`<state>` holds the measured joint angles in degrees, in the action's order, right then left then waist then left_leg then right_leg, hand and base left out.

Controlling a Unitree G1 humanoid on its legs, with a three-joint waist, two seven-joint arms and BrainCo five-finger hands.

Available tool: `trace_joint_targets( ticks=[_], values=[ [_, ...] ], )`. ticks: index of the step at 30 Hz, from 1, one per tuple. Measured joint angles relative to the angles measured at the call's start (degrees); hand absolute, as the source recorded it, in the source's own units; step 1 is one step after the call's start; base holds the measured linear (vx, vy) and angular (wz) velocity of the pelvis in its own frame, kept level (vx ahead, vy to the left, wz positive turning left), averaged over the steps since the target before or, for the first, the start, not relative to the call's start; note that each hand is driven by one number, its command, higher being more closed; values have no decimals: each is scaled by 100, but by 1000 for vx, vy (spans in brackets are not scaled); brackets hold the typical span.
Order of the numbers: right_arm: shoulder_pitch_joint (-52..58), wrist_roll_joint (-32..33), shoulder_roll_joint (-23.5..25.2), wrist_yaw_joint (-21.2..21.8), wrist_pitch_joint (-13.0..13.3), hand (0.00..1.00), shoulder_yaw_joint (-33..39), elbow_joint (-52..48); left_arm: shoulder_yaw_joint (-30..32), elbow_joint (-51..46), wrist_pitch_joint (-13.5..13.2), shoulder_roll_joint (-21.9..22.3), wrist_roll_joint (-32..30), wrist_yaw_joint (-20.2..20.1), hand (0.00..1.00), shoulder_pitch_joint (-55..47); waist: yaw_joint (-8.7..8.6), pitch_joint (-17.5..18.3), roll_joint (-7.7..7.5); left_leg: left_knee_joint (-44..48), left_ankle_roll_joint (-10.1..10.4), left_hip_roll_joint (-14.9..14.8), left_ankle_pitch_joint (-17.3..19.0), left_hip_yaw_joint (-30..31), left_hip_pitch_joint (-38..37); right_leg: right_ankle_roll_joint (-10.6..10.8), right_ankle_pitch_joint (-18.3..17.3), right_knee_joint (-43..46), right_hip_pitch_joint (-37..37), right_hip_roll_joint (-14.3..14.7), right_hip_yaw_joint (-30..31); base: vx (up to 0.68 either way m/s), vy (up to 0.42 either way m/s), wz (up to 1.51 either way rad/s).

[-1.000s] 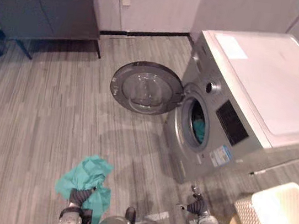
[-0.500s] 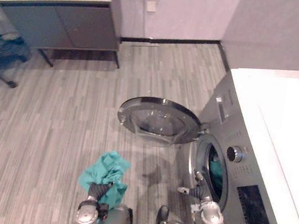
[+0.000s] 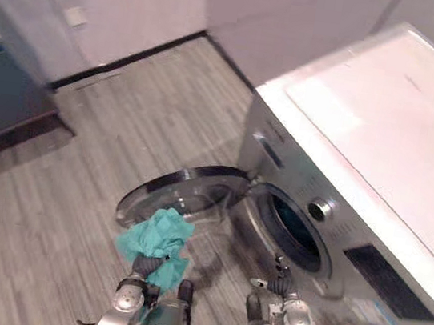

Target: Pick up the laundry basket with both hands and put the clothes into the washing machine.

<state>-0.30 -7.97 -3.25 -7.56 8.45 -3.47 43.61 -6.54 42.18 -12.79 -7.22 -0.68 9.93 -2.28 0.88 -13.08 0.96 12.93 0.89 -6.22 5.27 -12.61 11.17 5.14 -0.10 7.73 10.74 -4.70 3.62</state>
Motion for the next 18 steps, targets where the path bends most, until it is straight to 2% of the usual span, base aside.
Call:
trace_joint_targets(
  ticks=[1, 2, 4, 5, 7, 8, 9, 11, 12, 13, 14, 15, 17, 18],
  values=[
    [-30, 0, 2, -1, -2, 0, -3, 47, -1, 1, 9, -22, -2, -2, 100, 0, -1, 6, -17, -10, -28, -65, 18, -185, -9, -159, -78, 165, 89, -76, -658, -59, -66, -152],
    [-29, -1, -31, -1, -3, 0, 4, 66, 0, -2, 17, -21, -5, -8, 100, -8, -5, -3, -59, -70, -36, -162, 45, -652, -191, -472, -473, 655, 125, -460, -2513, -45, -91, -146],
    [19, -33, -92, -1, -6, 0, 5, 65, 15, -89, 18, 1, -12, -35, 100, -48, -40, -12, -31, -80, 79, -234, 134, -865, -381, -448, -464, 694, 24, -604, -3011, -4, -85, -113],
    [68, -65, -107, -2, -5, 0, 4, 63, 34, -141, 13, 26, -15, -94, 100, -53, -87, -11, -27, -54, 141, -293, 206, -938, -468, -416, -495, 692, -3, -494, -2846, 13, -118, -75],
    [275, -65, -162, 0, -9, 0, -10, 60, 47, -165, 6, 81, -69, -128, 100, -81, -143, 3, 11, 329, 454, -705, 482, -1146, -586, -467, -699, 727, -68, -205, -2624, 30, -178, -68],
    [318, -62, -188, -7, -8, 0, -46, 59, 48, -166, 8, 86, -84, -127, 100, -82, -155, -1, 19, 545, 507, -773, 522, -1172, -572, -492, -731, 734, -92, -147, -2576, 92, -168, -67],
    [365, -59, -248, -14, -13, 0, -93, 60, 46, -162, 25, 110, -126, -142, 100, -81, -162, -14, 27, 1302, 544, -985, 522, -991, -322, -544, -793, 782, -130, -52, -2458, 100, -121, -52],
    [437, -46, -370, -69, -13, 0, -90, 60, 46, -172, 36, 196, -124, -158, 100, -76, -153, -38, 70, 2222, 560, -1159, 354, -626, -52, -603, -800, 876, -161, 27, -2200, 120, -124, -80],
    [429, -37, -407, -128, -12, 0, -81, 56, 43, -176, 40, 260, -121, -156, 100, -119, -159, -61, 132, 2690, 608, -1136, 264, -284, 151, -617, -790, 928, -192, 53, -1991, 137, -51, -91],
    [410, -36, -438, -141, -13, 0, -53, 56, 35, -174, 46, 286, -121, -156, 100, -121, -165, -63, 141, 2657, 583, -1032, 365, -84, 152, -612, -785, 933, -180, 41, -1868, 129, 9, -85],
    [396, -36, -453, -163, -12, 0, 2, 56, 35, -177, 45, 309, -120, -154, 100, -118, -164, -86, 105, 2419, 572, -884, 500, 172, 124, -597, -774, 930, -143, 35, -1702, 139, 71, -77],
    [370, -34, -433, -219, -12, 0, 88, 58, 31, -182, 46, 310, -120, -152, 100, -89, -175, -76, 183, 1898, 587, -668, 601, 465, 71, -560, -750, 912, -128, 28, -1526, 132, 87, -68],
    [345, 12, -430, -231, -10, 0, 86, 61, 14, -203, 42, 309, -118, -105, 100, -29, -169, -113, 142, 1216, 593, -477, 588, 733, 15, -496, -719, 946, -43, 34, -1303, 115, 159, -69],
    [302, 33, -459, -237, 5, 0, 88, 62, -27, -214, 39, 311, -110, -103, 100, 26, -171, -96, 274, 744, 577, -438, 453, 793, -33, -400, -723, 1045, 94, 90, -1171, 74, 197, -75]
  ],
)
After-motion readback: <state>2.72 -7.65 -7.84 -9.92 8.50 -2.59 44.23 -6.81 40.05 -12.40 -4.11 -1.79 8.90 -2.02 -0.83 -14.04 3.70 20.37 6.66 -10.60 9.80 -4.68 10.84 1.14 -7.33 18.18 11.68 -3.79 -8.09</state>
